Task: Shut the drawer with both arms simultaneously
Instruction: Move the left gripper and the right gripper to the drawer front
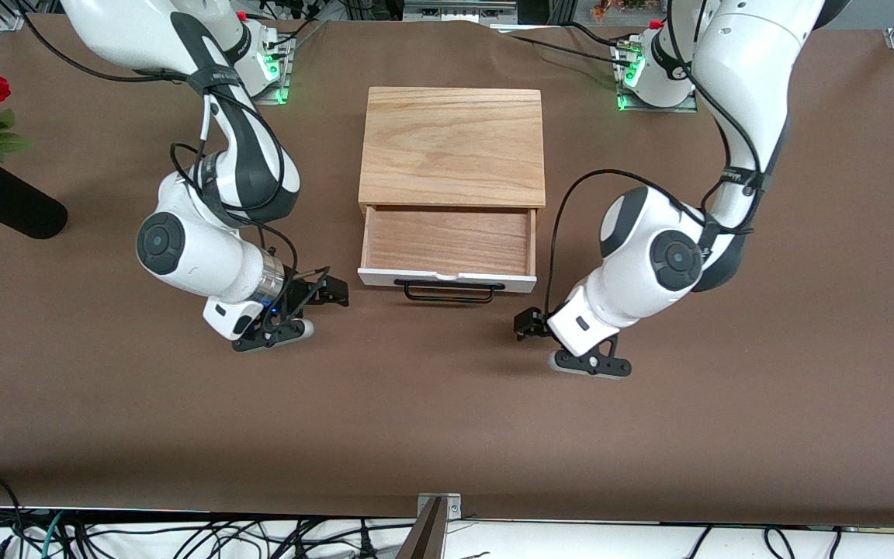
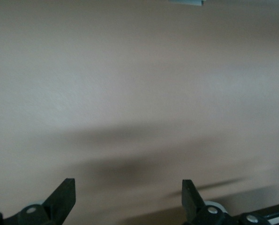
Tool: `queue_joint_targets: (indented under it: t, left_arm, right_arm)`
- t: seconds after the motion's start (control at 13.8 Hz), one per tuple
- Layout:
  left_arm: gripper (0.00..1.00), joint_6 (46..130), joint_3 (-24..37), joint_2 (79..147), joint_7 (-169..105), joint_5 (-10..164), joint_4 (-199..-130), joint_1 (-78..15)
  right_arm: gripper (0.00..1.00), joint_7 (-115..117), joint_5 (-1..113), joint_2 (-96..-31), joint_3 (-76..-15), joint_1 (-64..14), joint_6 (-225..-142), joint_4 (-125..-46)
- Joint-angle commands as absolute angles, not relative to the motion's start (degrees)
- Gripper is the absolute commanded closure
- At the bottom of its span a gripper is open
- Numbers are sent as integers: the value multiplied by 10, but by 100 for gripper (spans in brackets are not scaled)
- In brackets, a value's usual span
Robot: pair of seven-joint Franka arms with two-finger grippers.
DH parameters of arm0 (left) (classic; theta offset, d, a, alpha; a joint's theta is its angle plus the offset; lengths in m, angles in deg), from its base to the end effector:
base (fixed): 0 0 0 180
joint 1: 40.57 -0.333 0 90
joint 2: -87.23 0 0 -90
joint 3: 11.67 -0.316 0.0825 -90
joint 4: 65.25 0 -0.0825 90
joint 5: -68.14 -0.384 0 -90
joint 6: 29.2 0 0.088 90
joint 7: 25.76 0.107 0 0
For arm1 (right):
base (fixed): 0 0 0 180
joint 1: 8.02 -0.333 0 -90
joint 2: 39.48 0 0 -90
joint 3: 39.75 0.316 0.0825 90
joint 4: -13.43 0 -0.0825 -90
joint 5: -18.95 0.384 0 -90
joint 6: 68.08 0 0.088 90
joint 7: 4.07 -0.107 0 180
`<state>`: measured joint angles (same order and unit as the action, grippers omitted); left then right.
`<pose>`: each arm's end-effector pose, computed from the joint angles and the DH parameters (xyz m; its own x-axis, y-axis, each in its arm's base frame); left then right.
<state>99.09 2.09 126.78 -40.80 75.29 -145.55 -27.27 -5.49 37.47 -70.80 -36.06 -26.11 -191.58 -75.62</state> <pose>0.6758 -0.3065 0.3231 0.9954 -0.0635 0.0713 -0.0814 -0.9547 0.2862 0.6502 0.2664 0.3380 0.9854 0.1691 0.0174 0.1662 -0.9373 -0.3063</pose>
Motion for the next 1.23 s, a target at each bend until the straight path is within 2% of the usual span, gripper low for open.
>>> queue_joint_targets:
  t: [0.0,0.44,1.16]
  left_arm:
    - [0,989,22,1263,-408,770,-1482,-260]
    - [0,858,44,1249,-446,771,-1475,-264]
    - [0,839,44,1251,-451,803,-1479,-255]
  right_arm:
    - [0,-48,402,-718,-348,-256,-1922,-742]
    - [0,-50,406,-737,-330,-274,-1936,-742]
    - [0,-54,410,-749,-330,-301,-1936,-744]
